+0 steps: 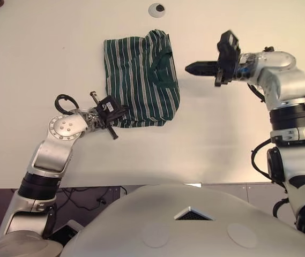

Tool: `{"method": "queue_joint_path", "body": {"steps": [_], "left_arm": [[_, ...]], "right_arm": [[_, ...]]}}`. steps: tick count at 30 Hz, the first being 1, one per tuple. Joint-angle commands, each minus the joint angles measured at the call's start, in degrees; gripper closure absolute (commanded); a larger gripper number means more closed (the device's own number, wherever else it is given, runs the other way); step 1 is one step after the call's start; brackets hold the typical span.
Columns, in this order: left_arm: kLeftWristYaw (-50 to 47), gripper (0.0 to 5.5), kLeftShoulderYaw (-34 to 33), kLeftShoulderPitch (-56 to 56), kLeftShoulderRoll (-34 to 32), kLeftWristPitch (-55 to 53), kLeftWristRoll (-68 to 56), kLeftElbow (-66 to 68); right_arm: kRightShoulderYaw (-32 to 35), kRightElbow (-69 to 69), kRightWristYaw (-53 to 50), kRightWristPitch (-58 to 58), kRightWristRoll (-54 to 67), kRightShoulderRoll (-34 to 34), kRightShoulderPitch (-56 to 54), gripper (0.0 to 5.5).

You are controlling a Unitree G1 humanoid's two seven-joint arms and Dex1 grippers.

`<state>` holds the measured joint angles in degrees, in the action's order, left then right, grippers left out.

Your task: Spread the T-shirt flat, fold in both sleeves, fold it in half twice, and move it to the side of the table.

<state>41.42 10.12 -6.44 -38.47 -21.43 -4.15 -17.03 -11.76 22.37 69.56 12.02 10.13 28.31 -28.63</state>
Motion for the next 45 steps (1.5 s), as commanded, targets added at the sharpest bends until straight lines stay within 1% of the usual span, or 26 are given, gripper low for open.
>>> {"method": "queue_joint_path", "body": {"steps": [1,4,8,9,11,13,16,19,23,28,29,33,37,39,40,42,43,45], "left_arm": [[3.82,4.81,-5.70,3.89,-5.82,5.38,-0.51,-3.80],[7.39,4.29,-5.37,0.96,-12.43,13.01,4.28,-1.46],[8.63,3.67,-5.12,-5.89,-18.82,21.51,9.79,0.06],[8.36,3.51,-5.15,-7.63,-19.98,23.85,11.51,0.12],[7.72,3.51,-5.35,-10.11,-21.51,27.78,14.17,-0.09],[7.19,3.51,-4.63,-10.56,-21.06,29.93,15.99,-0.90],[6.56,3.51,-2.58,-9.67,-19.38,30.88,19.21,-0.72],[6.02,3.51,-0.38,-6.73,-17.87,30.60,22.87,0.01],[5.37,3.51,3.31,-2.82,-14.76,30.11,26.90,1.91],[5.66,3.51,8.28,1.19,-11.01,30.18,30.23,4.85],[6.25,3.69,9.19,1.70,-10.51,30.06,30.28,5.25],[8.97,4.27,11.91,2.69,-9.62,29.40,29.49,6.40],[9.75,4.86,12.87,3.49,-8.88,28.88,28.20,8.28],[10.90,5.18,12.15,3.07,-8.07,27.10,24.55,7.75],[12.16,5.30,11.67,2.48,-8.36,26.53,22.09,6.76],[15.44,5.38,9.96,0.14,-9.61,22.84,15.36,2.59],[17.33,5.39,8.56,-1.83,-10.63,19.33,10.93,-0.84],[20.30,5.39,4.85,-5.88,-12.90,11.33,1.18,-8.39]], "right_arm": [[-5.86,4.34,-3.31,-35.56,-14.15,6.33,3.42,5.10],[-5.02,5.64,-5.84,-47.82,-15.75,6.91,5.17,4.53],[-5.66,5.35,-8.48,-58.02,-17.09,6.76,9.02,3.83],[-5.97,5.07,-8.95,-59.59,-17.12,6.90,10.06,3.77],[-6.83,4.54,-10.10,-63.63,-18.03,7.62,11.85,3.77],[-7.94,4.15,-11.46,-65.97,-19.38,7.40,12.98,3.77],[-9.50,5.73,-15.11,-66.61,-23.48,5.16,12.57,3.77],[-10.90,7.46,-20.20,-65.88,-28.08,2.54,11.31,3.77],[-13.05,10.39,-26.08,-66.61,-34.66,0.74,9.27,3.77],[-16.58,15.72,-29.63,-64.41,-38.94,-0.15,6.20,3.77],[-17.56,16.71,-29.61,-64.11,-39.58,-0.15,5.57,3.77],[-20.84,19.94,-26.70,-62.71,-39.46,-0.18,3.80,4.44],[-22.49,21.53,-25.85,-62.79,-38.72,-0.20,2.48,5.10],[-22.24,21.48,-22.51,-60.98,-34.94,-0.32,2.34,5.45],[-22.09,19.06,-17.02,-57.37,-30.25,0.28,3.08,5.50],[-21.47,8.41,-2.76,-43.52,-16.25,3.22,5.57,5.50],[-21.24,0.82,4.17,-34.09,-8.44,6.22,6.98,5.50],[-20.44,-12.61,14.37,-16.44,4.89,13.49,9.12,5.50]]}}
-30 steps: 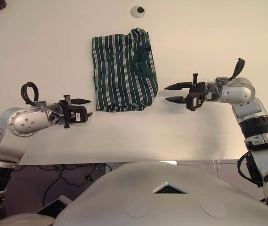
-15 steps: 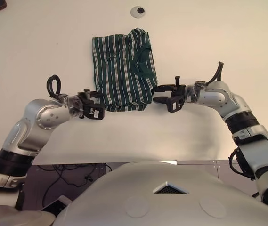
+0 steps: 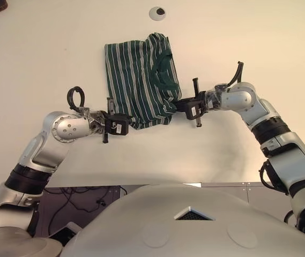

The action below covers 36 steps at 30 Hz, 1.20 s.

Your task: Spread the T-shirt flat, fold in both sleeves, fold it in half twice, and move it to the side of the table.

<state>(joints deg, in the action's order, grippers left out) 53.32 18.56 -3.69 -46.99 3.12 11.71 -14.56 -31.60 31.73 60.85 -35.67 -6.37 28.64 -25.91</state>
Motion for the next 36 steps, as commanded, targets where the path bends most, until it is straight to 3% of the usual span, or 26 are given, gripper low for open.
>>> {"method": "queue_joint_path", "body": {"steps": [1,5,12,19,20,24,27,30,32,36], "left_arm": [[9.22,5.39,-5.52,-10.07,-5.27,-16.40,-18.87,-14.06],[6.42,5.39,-14.81,-7.54,-2.53,-26.69,-32.70,-19.87],[-3.64,5.39,-19.36,6.01,7.31,-37.54,-41.66,-8.91],[-13.76,5.39,-18.70,22.51,18.89,-37.83,-37.56,16.02],[-14.86,5.02,-18.99,23.94,20.25,-37.61,-37.11,19.26],[-18.16,4.39,-18.14,25.38,22.53,-36.46,-33.47,26.94],[-21.64,4.35,-18.96,25.15,23.99,-35.44,-31.35,30.22],[-27.05,4.35,-24.62,24.72,25.90,-33.55,-32.34,31.71],[-29.64,4.35,-28.03,23.66,27.03,-32.07,-33.35,30.59],[-32.11,4.35,-30.15,21.14,28.91,-30.35,-33.52,26.79]], "right_arm": [[0.14,-26.91,26.34,38.19,26.64,16.28,7.18,5.50],[7.81,-29.78,24.32,57.19,39.66,15.33,3.78,5.50],[16.23,-6.47,15.09,71.06,41.26,1.65,-15.03,5.50],[16.58,23.90,3.85,65.06,28.04,-12.73,-27.62,5.50],[17.67,27.55,0.77,64.38,26.73,-14.14,-28.97,5.50],[24.95,37.56,-11.29,63.68,25.60,-17.07,-32.94,4.75],[33.18,41.35,-19.04,65.31,28.66,-16.75,-34.32,4.70],[40.02,42.03,-25.46,60.58,30.01,-16.56,-34.34,4.70],[39.91,40.09,-23.61,55.18,28.04,-17.59,-33.72,4.70],[31.91,34.19,-7.47,52.94,22.02,-21.73,-30.34,4.70]]}}
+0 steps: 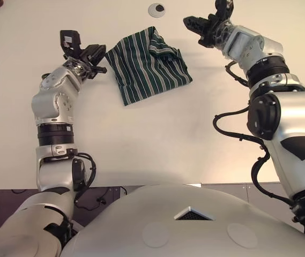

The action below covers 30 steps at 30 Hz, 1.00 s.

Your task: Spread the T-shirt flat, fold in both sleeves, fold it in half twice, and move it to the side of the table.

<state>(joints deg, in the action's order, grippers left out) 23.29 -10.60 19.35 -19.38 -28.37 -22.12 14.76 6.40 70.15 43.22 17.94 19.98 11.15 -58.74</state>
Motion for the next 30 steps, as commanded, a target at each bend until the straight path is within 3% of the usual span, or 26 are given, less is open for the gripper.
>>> {"method": "queue_joint_path", "body": {"steps": [1,6,11,14,16,20,22,27,30], "left_arm": [[-1.08,4.35,-0.24,-3.09,1.70,2.23,0.13,-5.24],[9.62,5.08,13.01,-9.52,2.19,1.89,-1.42,-23.29],[8.05,5.48,33.25,-8.83,-5.64,0.27,21.07,-14.05],[9.54,5.48,38.06,-9.09,-7.14,-2.54,25.82,-10.90],[10.70,5.48,38.98,-9.96,-7.31,-2.99,26.16,-10.44],[10.80,5.48,38.51,-10.59,-6.54,-2.22,26.08,-9.52],[10.26,5.48,38.00,-10.68,-5.98,-1.38,26.02,-9.40],[9.94,5.48,32.11,-10.52,-5.03,2.04,22.27,-15.40],[11.73,5.48,19.10,-11.10,-1.58,-2.66,6.43,-30.56]], "right_arm": [[-8.18,-5.50,12.51,-0.97,-5.90,-5.37,3.83,4.70],[-11.26,-10.57,15.41,-1.34,-8.77,-7.67,8.54,5.47],[-12.82,-8.04,5.79,-6.32,-14.10,-8.87,9.77,5.50],[-12.25,-4.93,-0.94,-8.96,-15.99,-9.28,8.89,5.50],[-10.29,-2.55,-7.47,-11.35,-16.10,-8.80,7.16,5.50],[1.01,1.29,-18.96,-13.88,-9.11,-6.18,1.19,5.50],[3.81,1.24,-16.94,-15.41,-7.31,-6.28,-0.49,5.50],[-3.45,-0.52,4.12,-12.43,-11.33,-11.68,2.04,5.50],[-9.13,2.71,3.87,-9.06,-17.53,-13.15,5.15,5.50]]}}
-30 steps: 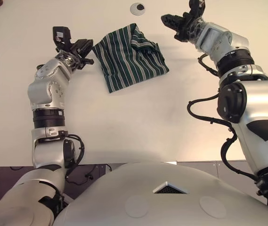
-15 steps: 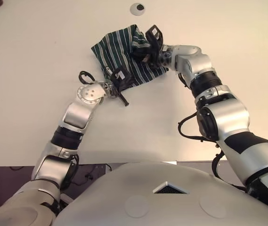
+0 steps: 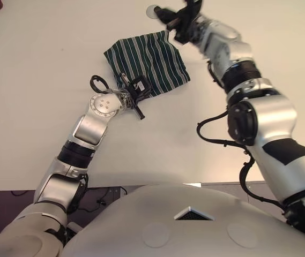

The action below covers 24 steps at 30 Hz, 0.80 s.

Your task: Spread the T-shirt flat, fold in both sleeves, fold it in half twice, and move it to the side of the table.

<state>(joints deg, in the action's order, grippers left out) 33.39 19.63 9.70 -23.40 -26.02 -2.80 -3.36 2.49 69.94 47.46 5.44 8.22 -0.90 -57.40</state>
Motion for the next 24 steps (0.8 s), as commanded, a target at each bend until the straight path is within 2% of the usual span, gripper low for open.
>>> {"method": "queue_joint_path", "body": {"steps": [1,4,6,7,10,14,16,19,24], "left_arm": [[1.76,5.48,-14.29,-1.35,2.93,-6.76,-17.00,-15.88],[0.08,5.48,-23.88,-0.86,3.67,-10.63,-27.20,-22.03],[-2.10,5.48,-27.48,-1.85,4.10,-11.98,-30.11,-23.29],[-3.63,5.48,-28.38,-2.48,4.49,-12.10,-30.53,-23.39],[-7.86,5.48,-30.11,-4.77,6.18,-11.53,-30.99,-24.09],[-9.85,5.48,-31.63,-6.39,6.48,-10.29,-31.54,-24.04],[-10.68,5.48,-31.42,-5.93,6.60,-9.93,-31.30,-23.72],[-12.76,5.48,-31.28,-6.50,7.36,-8.27,-29.97,-23.42],[-17.12,5.48,-31.68,-10.70,11.06,-4.40,-27.96,-22.95]], "right_arm": [[-4.45,3.14,-1.32,3.24,-5.39,-1.30,4.38,5.50],[0.80,3.64,-6.53,8.16,-1.46,1.25,3.74,5.50],[1.64,4.04,-10.60,10.19,-1.95,4.45,5.24,5.50],[3.44,4.71,-16.00,12.11,-1.48,7.34,6.77,5.50],[6.00,5.64,-26.08,13.27,-2.02,16.03,12.11,5.50],[3.30,3.12,-22.99,7.77,-4.48,19.47,12.07,5.50],[5.30,3.58,-28.61,8.67,-3.66,21.95,10.76,5.50],[12.08,5.04,-39.72,13.80,0.82,27.76,12.33,5.50],[14.69,4.73,-49.80,15.84,0.03,37.56,20.69,5.50]]}}
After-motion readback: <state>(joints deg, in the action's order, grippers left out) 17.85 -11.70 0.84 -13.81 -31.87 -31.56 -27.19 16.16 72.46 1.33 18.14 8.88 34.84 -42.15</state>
